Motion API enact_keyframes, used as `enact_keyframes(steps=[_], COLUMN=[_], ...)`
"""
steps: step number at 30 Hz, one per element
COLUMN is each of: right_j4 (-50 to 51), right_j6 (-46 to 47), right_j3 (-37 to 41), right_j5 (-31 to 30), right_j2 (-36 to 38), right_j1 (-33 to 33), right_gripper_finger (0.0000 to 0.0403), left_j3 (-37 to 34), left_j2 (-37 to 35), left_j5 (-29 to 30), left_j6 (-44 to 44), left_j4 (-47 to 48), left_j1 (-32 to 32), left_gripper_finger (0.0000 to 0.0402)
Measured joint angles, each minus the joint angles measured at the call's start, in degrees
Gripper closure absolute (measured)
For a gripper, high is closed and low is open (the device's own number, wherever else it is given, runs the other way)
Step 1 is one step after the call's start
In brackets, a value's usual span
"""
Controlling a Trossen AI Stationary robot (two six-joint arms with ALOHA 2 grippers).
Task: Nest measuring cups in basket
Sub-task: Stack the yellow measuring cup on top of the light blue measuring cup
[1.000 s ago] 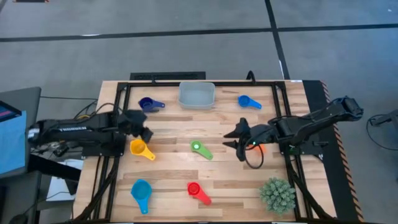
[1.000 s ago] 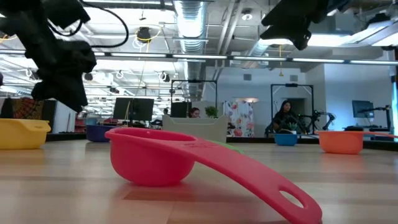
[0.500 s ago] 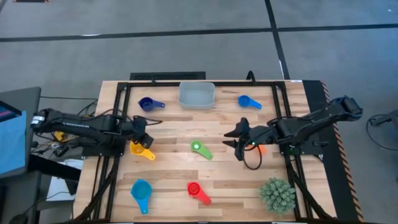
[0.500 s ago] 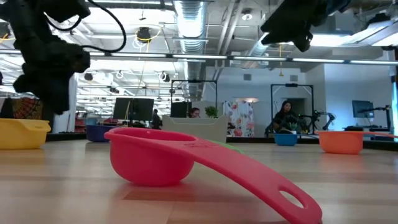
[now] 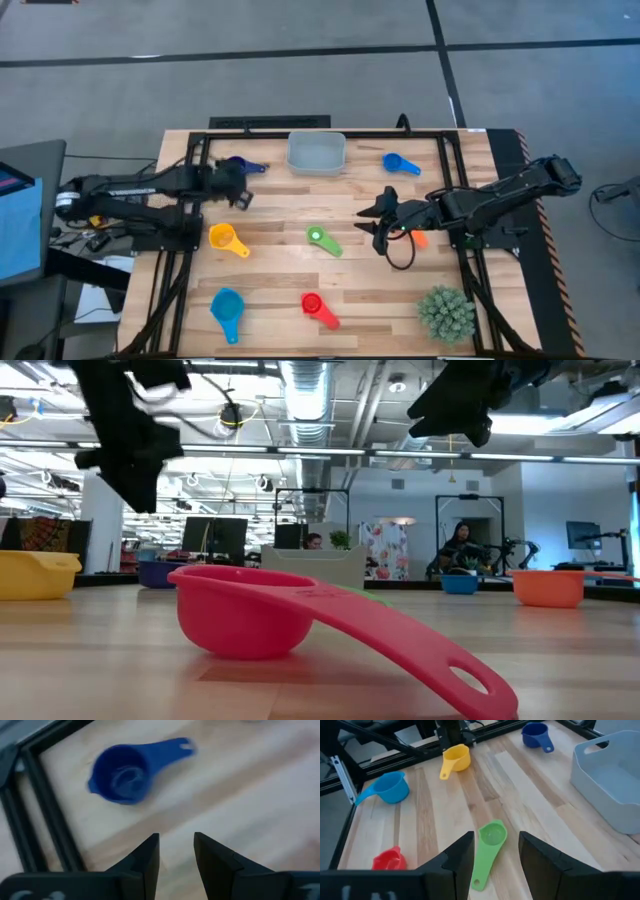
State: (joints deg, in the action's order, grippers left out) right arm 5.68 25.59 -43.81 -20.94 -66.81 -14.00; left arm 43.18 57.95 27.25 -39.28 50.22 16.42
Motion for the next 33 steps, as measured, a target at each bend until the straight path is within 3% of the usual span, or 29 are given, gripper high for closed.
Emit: enact_keyframes(steps=[5,10,12,16,20,33], right_j4=[0.4,4.8,5.4,5.1,4.7,4.0], right_j6=[0.7,3.1,3.8,4.4,4.4,7.2], right_j3=[0.0,0.0,0.0,0.0,0.0,0.0], right_j5=[0.0,0.1,0.0,-2.1,-4.0,-5.2], right_j2=[0.0,0.0,0.0,0.0,0.0,0.0], right_j1=[-1.8,-6.1,-7.2,-8.5,-9.0,-11.6], right_gripper_finger=[0.0230,0.0230,0.0228,0.0224,0.0222,0.0228], left_j3=[-0.4,-0.4,-0.4,-0.6,-0.7,-4.5], left_j2=[4.3,4.5,4.6,5.8,7.1,8.1], left_j5=[-10.7,-28.4,-31.8,-25.6,-23.6,-20.6], left_j6=[4.8,13.9,15.7,15.2,16.1,14.9], left_j4=[-0.5,4.7,8.3,10.9,10.3,10.5], left_j1=[10.5,8.9,5.8,-2.2,-7.6,-12.3], left_gripper_finger=[0.0290,0.0293,0.0298,0.0312,0.0315,0.0316])
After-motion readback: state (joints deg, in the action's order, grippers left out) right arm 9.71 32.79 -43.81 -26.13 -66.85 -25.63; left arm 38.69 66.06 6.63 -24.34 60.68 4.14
